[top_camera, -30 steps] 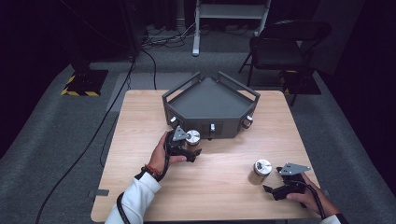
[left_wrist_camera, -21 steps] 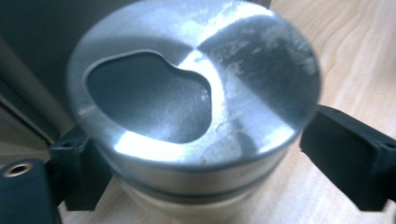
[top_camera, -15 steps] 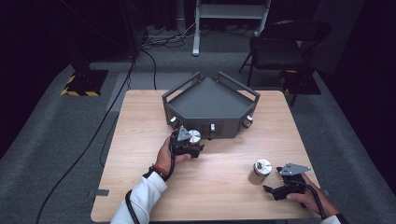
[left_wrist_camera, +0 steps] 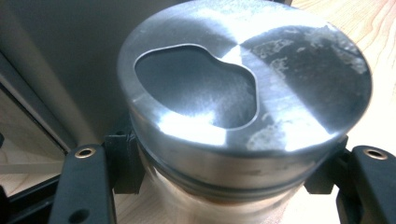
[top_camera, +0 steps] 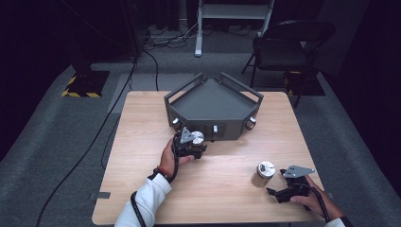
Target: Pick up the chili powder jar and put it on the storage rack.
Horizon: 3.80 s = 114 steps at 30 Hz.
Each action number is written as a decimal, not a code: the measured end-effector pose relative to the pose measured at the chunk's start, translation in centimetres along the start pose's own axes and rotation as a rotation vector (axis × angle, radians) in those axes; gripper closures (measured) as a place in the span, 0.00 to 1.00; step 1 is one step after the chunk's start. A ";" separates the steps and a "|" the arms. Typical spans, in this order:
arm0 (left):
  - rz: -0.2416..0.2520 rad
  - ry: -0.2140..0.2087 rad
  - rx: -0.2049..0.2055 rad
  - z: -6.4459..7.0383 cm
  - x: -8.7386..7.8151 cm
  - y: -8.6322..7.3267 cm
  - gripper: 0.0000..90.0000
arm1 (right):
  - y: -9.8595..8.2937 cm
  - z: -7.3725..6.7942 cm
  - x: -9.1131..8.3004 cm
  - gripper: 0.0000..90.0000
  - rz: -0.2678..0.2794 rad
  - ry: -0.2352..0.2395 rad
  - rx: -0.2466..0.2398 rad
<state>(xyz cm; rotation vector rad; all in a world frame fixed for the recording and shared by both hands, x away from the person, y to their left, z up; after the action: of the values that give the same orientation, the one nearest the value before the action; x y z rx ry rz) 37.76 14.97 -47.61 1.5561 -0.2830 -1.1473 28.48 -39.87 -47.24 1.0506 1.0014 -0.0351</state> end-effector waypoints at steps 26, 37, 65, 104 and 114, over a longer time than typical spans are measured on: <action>0.021 0.000 -0.004 0.4 -3.0 3.3 0.35 | 0.2 0.0 0.0 0.00 -0.010 0.000 -0.001; 0.070 0.014 0.001 0.8 -4.8 5.7 0.35 | 0.2 0.0 0.0 0.00 -0.011 0.000 -0.002; 0.139 0.060 0.073 1.2 -6.2 13.3 0.35 | 0.2 0.0 0.0 0.00 -0.009 0.000 -0.002; 0.074 0.166 0.031 -1.7 0.0 16.7 0.35 | 0.1 0.0 0.0 0.00 -0.001 0.003 -0.005; 0.049 0.172 0.016 -2.0 1.1 15.9 0.35 | 0.0 0.0 0.0 0.00 -0.001 0.004 -0.005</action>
<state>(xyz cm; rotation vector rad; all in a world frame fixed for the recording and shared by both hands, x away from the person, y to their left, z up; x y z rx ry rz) 45.99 9.99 -34.79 1.6420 -0.2140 -0.9686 28.55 -39.87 -47.22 1.0463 1.0049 -0.0312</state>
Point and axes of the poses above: each handheld gripper's, and its own axes: x roughly forward along the jaws, y roughly out of its top, z roughly to its right, the point moved 3 cm from there along x, roughly forward along the jaws, and after that the axes turned 7 degrees about -y, right-handed, at the moved point
